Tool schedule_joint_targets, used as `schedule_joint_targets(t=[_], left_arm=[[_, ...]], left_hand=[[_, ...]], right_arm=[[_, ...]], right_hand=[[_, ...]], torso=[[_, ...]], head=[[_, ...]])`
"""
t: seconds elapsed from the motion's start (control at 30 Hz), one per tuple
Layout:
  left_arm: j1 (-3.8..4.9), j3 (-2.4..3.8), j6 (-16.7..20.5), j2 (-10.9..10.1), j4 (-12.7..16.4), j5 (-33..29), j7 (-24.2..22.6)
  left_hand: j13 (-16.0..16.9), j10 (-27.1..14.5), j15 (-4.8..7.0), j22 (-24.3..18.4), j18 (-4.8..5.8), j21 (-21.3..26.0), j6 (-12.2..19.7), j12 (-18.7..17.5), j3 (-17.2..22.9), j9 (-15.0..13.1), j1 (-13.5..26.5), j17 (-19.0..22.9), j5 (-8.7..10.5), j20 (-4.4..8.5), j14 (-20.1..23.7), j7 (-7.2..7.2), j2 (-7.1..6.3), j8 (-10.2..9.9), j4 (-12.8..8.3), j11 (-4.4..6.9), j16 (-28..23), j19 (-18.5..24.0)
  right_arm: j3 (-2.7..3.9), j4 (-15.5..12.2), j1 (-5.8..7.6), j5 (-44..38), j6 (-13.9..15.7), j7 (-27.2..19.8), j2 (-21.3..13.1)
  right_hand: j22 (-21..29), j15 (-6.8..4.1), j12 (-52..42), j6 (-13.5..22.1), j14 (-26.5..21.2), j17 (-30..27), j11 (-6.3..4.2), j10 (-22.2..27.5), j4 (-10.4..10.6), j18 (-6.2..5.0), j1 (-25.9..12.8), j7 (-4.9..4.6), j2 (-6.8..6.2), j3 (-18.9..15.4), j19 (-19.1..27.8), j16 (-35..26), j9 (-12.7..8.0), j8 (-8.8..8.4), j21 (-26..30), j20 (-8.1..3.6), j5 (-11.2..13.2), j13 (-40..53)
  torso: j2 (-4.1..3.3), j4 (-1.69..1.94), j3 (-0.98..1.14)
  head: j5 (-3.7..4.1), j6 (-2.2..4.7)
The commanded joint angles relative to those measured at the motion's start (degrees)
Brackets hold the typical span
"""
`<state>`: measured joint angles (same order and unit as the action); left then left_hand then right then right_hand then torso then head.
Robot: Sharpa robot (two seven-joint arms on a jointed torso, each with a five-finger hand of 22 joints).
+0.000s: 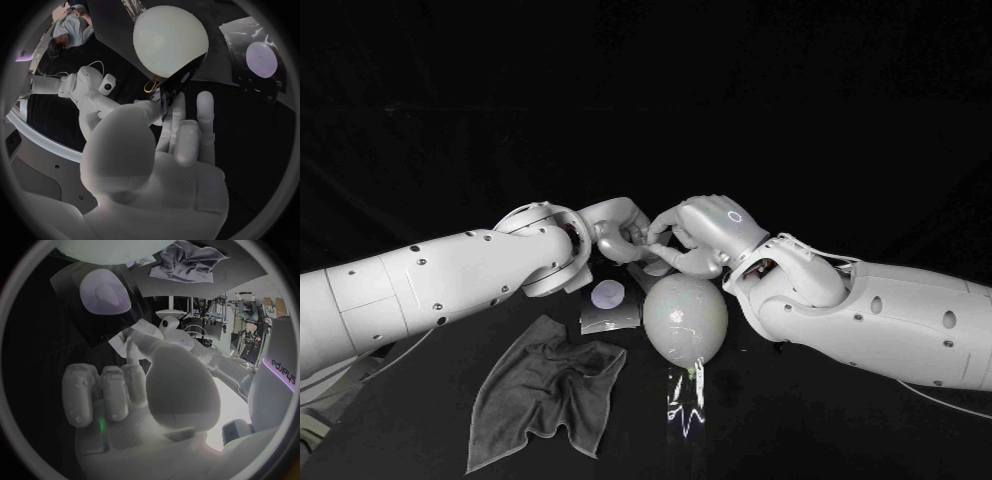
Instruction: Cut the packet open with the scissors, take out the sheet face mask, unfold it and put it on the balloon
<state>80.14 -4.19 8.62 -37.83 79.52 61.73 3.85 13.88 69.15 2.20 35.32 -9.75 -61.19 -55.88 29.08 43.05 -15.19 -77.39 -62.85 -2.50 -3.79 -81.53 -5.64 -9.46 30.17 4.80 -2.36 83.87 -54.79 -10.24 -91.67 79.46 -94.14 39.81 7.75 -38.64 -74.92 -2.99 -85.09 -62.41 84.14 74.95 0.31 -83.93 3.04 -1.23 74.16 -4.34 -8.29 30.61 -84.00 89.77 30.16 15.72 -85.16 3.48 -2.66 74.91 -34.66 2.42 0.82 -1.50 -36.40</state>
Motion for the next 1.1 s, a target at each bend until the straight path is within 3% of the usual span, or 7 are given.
schedule_joint_targets(t=[0.03,0.47,0.73,0.9,0.93,0.97,1.1], left_arm=[[0.07,0.08,0.41,0.06,0.32,-0.84,0.13],[0.07,0.08,0.93,-0.27,1.31,-1.16,0.83],[0.07,0.07,1.99,-0.55,2.19,-1.33,2.05],[0.07,0.07,3.08,-0.74,2.73,-2.07,2.79],[0.07,0.07,3.4,-0.81,2.89,-2.45,2.93],[0.07,0.07,3.64,-0.87,3.04,-2.82,3.01],[0.07,0.07,5.01,-1.21,3.71,-5.37,3.02]], left_hand=[[-0.08,1.61,-0.03,0.13,-0.81,-0.37,-0.36,0.31,0.57,-1.5,0.59,-0.18,-0.3,0.1,-0.48,0.11,-0.14,1.62,-0.06,1.06,0.37,-0.32],[-0.07,1.73,-0.01,0.21,-0.81,-0.53,-0.38,0.34,1.07,-1.54,0.93,-0.19,-0.3,0.14,-0.52,0.12,-0.24,1.76,-0.28,1.08,0.37,-0.37],[-0.07,1.79,0.01,0.24,-0.81,-0.61,-0.38,0.35,1.3,-1.55,1.05,-0.26,-0.3,0.16,-0.56,0.12,-0.26,1.81,-0.39,1.09,0.39,-0.4],[-0.06,1.91,0.04,0.3,-0.83,-0.77,-0.4,0.39,1.77,-1.58,1.26,-0.38,-0.3,0.21,-0.65,0.09,-0.31,1.92,-0.65,1.1,0.41,-0.5],[-0.06,1.91,0.04,0.3,-0.83,-0.77,-0.4,0.39,1.77,-1.58,1.26,-0.38,-0.3,0.21,-0.65,0.09,-0.31,1.92,-0.65,1.1,0.41,-0.5],[-0.06,1.91,0.04,0.3,-0.83,-0.77,-0.4,0.39,1.77,-1.58,1.26,-0.38,-0.3,0.21,-0.65,0.09,-0.31,1.92,-0.65,1.1,0.41,-0.5],[-0.06,1.91,0.04,0.33,-0.82,-0.83,-0.38,0.38,2.02,-1.58,1.42,-0.24,-0.3,0.23,-0.62,0.08,-0.33,1.96,-0.76,1.08,0.38,-0.52]], right_arm=[[-0.01,0.26,-0.21,-0.96,-4.94,3.07,0.23],[-0.04,0.82,-0.69,-1.6,-10.17,8.8,0.53],[-0.05,-1.32,-0.78,-1.7,-12.53,11.28,-0.93],[-0.05,-2.65,-0.81,-2.41,-12.97,13.36,-1.62],[-0.06,-2.83,-0.83,-2.76,-13.06,13.95,-1.69],[-0.06,-2.94,-0.87,-3.05,-13.09,14.41,-1.73],[-0.09,-3.25,-1.25,-4.64,-13.05,16.49,-1.78]], right_hand=[[-13.64,-0.43,-0.23,0.23,5.86,15.05,-0.46,-3.86,1.03,0.14,-0.88,0.32,0.23,-0.14,-3.53,0.23,-0.05,-0.01,-0.29,-0.42,-0.11,11.92],[-13.83,-0.55,-1.62,0.05,5.86,15.05,-0.57,-4.59,6.04,0.29,-4.45,0.41,1.79,-1.0,-3.88,0.23,-0.04,0.27,-0.91,-0.65,-0.12,12.91],[-14.0,-0.67,-3.08,-0.65,5.86,15.05,-0.71,-5.28,10.18,0.42,-7.28,0.57,2.65,-1.65,-4.17,0.23,-0.07,0.7,-1.46,-0.75,-0.11,13.91],[-13.99,-0.71,-2.62,-0.48,5.86,15.05,-0.74,-5.08,10.61,0.41,-7.37,0.62,1.49,-2.23,-4.16,0.23,-0.13,0.68,-1.43,-0.8,-0.11,13.62],[-13.96,-0.74,-2.55,-0.41,5.86,15.05,-0.78,-5.05,10.34,0.39,-7.02,0.66,0.86,-2.4,-4.11,0.23,-0.13,0.68,-1.35,-0.81,-0.11,13.58],[-13.92,-0.84,-2.08,-0.23,5.86,15.05,-0.87,-4.85,8.94,0.36,-5.24,0.74,-0.79,-2.58,-4.04,0.23,-0.13,0.7,-1.22,-0.88,-0.11,13.3],[-13.82,-0.9,-1.52,0.0,5.86,15.05,-0.93,-4.61,7.36,0.28,-3.21,0.79,-2.35,-2.68,-3.86,0.23,-0.18,0.67,-0.9,-0.94,-0.09,12.97]], torso=[[0.04,0.04,0.01],[0.03,0.01,0.01],[0.01,-0.02,0.0],[0.03,-0.06,0.0],[0.04,-0.05,0.01],[0.05,-0.04,0.01],[0.06,0.03,0.04]], head=[[0.05,-0.01],[0.18,-0.14],[0.15,-0.19],[0.33,-0.19],[0.37,-0.17],[0.42,-0.14],[0.52,-0.12]])
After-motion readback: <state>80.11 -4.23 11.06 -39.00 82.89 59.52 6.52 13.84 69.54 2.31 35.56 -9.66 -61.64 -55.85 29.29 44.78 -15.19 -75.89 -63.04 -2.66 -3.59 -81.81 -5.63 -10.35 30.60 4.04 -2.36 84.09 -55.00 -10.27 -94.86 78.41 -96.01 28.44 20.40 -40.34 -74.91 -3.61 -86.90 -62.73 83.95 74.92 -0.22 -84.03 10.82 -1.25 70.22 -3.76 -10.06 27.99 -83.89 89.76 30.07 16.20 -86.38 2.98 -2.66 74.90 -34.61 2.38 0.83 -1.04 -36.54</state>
